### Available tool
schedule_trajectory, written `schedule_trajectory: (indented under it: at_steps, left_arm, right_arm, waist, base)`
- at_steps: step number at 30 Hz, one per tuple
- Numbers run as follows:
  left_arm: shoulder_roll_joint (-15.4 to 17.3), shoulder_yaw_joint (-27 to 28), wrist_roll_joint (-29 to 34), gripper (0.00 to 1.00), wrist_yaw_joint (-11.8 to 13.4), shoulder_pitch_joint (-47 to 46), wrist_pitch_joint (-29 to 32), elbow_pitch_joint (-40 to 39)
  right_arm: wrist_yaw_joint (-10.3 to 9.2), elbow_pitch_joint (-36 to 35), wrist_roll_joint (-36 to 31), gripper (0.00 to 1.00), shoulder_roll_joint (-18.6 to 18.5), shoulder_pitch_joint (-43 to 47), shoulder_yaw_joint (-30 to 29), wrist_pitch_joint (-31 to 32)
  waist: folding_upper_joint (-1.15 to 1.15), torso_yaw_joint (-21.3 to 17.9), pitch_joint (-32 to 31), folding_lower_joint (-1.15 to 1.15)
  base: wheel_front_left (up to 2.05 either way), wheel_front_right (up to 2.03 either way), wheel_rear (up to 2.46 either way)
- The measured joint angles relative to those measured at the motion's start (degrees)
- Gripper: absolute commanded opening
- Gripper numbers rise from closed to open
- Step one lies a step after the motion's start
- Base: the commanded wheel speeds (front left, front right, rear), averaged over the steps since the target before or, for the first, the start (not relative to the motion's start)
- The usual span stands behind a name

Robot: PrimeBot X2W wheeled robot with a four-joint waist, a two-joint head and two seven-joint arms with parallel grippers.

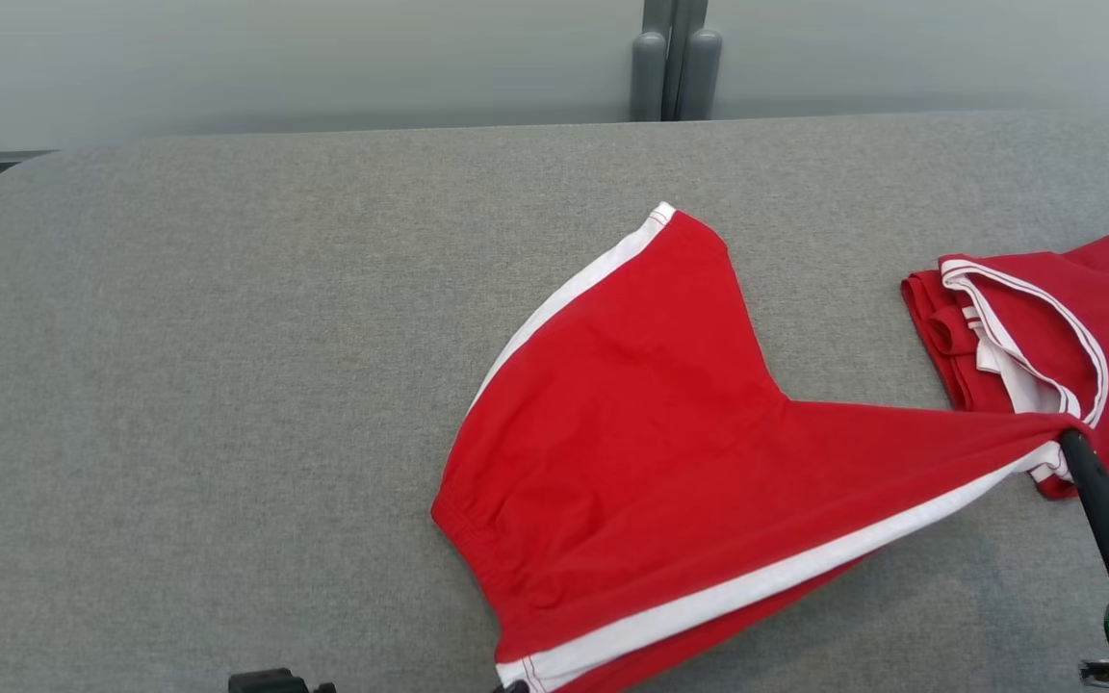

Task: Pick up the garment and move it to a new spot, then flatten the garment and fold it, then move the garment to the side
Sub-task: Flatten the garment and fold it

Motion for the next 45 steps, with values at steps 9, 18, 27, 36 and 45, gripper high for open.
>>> schedule_trajectory:
  at_steps: [9, 18, 27, 36, 45]
  left_arm:
    - [1.99, 7.12, -3.72, 0.00, 0.43, -1.33, 0.53, -4.83]
    - [-0.41, 7.86, -7.94, 0.00, 2.56, -11.40, 5.71, -3.31]
    - [-5.10, 7.80, -9.96, 0.00, 6.21, -21.76, 9.43, 3.41]
    - [-7.48, 6.79, -9.59, 0.00, 7.62, -26.08, 11.22, 9.24]
    - [-9.96, 6.47, -9.57, 0.00, 8.12, -28.54, 11.54, 12.25]
  right_arm:
    - [-0.68, 1.60, -0.24, 0.00, -4.34, -2.85, 0.76, 8.10]
    - [-6.66, 4.33, -6.69, 0.00, -7.90, -22.74, 1.81, 12.05]
    - [-11.28, 8.94, -12.07, 0.00, -10.07, -37.01, 5.38, 15.83]
    - [-11.20, 16.10, -16.93, 0.00, -9.79, -45.13, 10.82, 17.37]
    - [-10.47, 21.56, -19.52, 0.00, -7.93, -51.03, 14.28, 17.89]
  waist:
    - [0.00, 2.40, 2.87, 0.00]
    - [0.00, 5.24, 9.05, 0.00]
    - [0.00, 9.60, 15.66, 0.00]
    - [0.00, 13.35, 20.67, 0.01]
    - [0.00, 15.81, 22.95, 0.01]
  base:
    - [0.00, 0.00, 0.00]
    - [0.00, 0.00, 0.00]
    - [0.00, 0.00, 0.00]
    - [0.00, 0.00, 0.00]
    - [0.00, 0.00, 0.00]
